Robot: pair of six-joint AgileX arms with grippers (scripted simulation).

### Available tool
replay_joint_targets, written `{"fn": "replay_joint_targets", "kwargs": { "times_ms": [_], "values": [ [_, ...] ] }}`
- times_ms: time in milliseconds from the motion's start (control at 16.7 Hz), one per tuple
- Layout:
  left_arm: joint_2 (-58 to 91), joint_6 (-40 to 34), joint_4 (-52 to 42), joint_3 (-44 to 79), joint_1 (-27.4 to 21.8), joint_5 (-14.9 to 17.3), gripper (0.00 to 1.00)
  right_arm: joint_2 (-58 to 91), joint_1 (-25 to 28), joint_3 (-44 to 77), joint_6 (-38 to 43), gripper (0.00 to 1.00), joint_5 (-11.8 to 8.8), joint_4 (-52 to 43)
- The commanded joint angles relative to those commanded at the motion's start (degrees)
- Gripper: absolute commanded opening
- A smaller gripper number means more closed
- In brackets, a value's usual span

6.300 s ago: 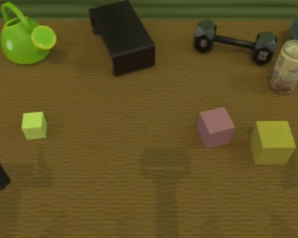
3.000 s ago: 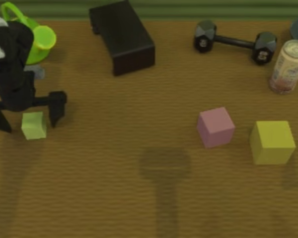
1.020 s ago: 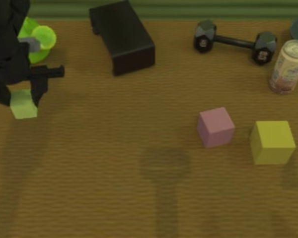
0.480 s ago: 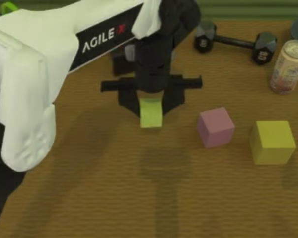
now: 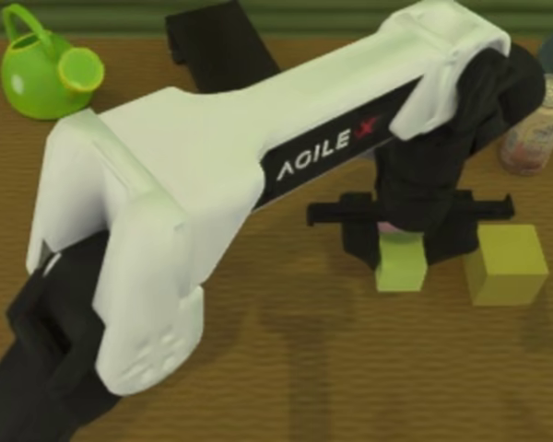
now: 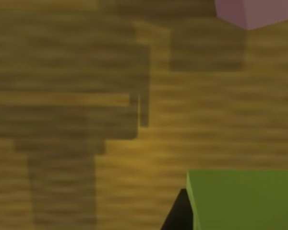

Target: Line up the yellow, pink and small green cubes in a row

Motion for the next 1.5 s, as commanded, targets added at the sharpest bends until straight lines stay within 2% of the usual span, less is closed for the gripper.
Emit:
{"fn": "replay_joint_targets", "kwargs": {
  "times_ms": [300,720,1020,1500],
  "values": [
    [-0.3,0.2,1.1,-1.1,0.1,0.1,0.0,0.0,0.0,0.0,0.0,1.0,0.0,0.0],
    [-0.2,0.0,15.0,-15.2,0.1,0.0,0.0,0.0,0.0,0.0,0.0,1.0,0.0,0.0],
    [-0.1,0.0,16.0,-16.1,0.0,0.0,0.0,0.0,0.0,0.0,0.0,1.0,0.0,0.0],
    [-0.1,0.0,16.0,-16.1,0.0,0.0,0.6,0.0,0.0,0.0,0.0,1.0,0.0,0.0]
  ]
}}
